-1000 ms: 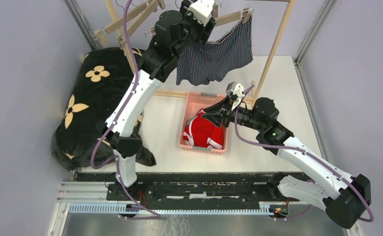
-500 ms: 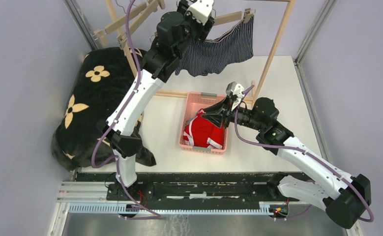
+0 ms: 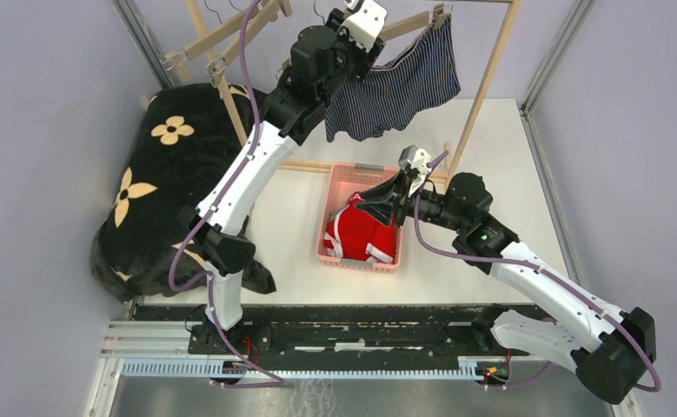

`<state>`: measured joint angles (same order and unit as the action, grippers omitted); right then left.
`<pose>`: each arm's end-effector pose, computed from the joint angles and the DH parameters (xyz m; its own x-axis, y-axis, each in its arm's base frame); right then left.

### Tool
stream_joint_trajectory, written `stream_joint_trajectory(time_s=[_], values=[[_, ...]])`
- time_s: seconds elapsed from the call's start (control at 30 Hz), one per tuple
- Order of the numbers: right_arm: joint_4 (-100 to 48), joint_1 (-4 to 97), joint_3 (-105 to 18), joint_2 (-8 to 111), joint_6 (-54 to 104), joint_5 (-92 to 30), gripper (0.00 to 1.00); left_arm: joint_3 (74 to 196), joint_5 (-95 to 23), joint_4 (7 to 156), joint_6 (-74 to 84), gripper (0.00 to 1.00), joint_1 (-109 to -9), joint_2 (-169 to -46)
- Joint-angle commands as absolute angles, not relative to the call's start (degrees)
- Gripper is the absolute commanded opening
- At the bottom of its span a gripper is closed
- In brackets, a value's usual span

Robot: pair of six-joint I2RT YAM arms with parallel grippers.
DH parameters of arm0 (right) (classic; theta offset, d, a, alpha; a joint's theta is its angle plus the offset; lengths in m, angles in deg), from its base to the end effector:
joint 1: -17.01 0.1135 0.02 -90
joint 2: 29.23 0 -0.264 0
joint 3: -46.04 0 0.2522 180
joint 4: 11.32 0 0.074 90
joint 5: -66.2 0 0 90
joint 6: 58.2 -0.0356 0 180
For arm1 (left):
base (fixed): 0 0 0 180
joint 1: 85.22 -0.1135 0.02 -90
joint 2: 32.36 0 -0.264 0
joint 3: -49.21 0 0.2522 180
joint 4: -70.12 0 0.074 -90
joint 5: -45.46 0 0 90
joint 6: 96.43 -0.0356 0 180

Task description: Remove the underwear clipped to the hanger

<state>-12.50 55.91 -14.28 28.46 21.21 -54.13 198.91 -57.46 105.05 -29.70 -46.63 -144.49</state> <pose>0.1720 0.1619 0.3508 -0.1525 0.0808 -0.9850 -0.9226 0.3458 0.1712 0.3394 -0.2607 0.5168 0.2043 0.3296 -0.9217 0.3839 0.8392 0.3852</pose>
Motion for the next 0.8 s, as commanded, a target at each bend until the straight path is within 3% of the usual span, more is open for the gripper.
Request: stream_joint_trajectory(time_s=[0.0, 0.07, 0.2, 0.23, 0.77], values=[[-10.32, 56.14, -14.38, 27.48, 21.78, -53.39, 0.37, 197.74, -56.33, 104.54, -31.37, 0.62, -47.06, -144.30], [-10.32, 56.21, -14.30, 27.46, 21.78, -53.25, 0.37, 197.12, -55.49, 104.40, -30.95, 0.52, -47.19, -144.24], [-10.31, 56.21, -14.05, 27.28, 21.78, -53.13, 0.37, 196.82, -54.29, 103.44, -29.74, 0.08, -47.49, -144.47], [-10.34, 56.15, -13.96, 27.24, 21.78, -53.04, 0.37, 196.82, -53.98, 103.15, -29.39, 0.03, -47.56, -144.46], [-9.88, 56.28, -13.24, 27.46, 21.78, -52.74, 0.38, 195.90, -45.99, 94.08, -19.66, 0.03, -51.42, -140.99]])
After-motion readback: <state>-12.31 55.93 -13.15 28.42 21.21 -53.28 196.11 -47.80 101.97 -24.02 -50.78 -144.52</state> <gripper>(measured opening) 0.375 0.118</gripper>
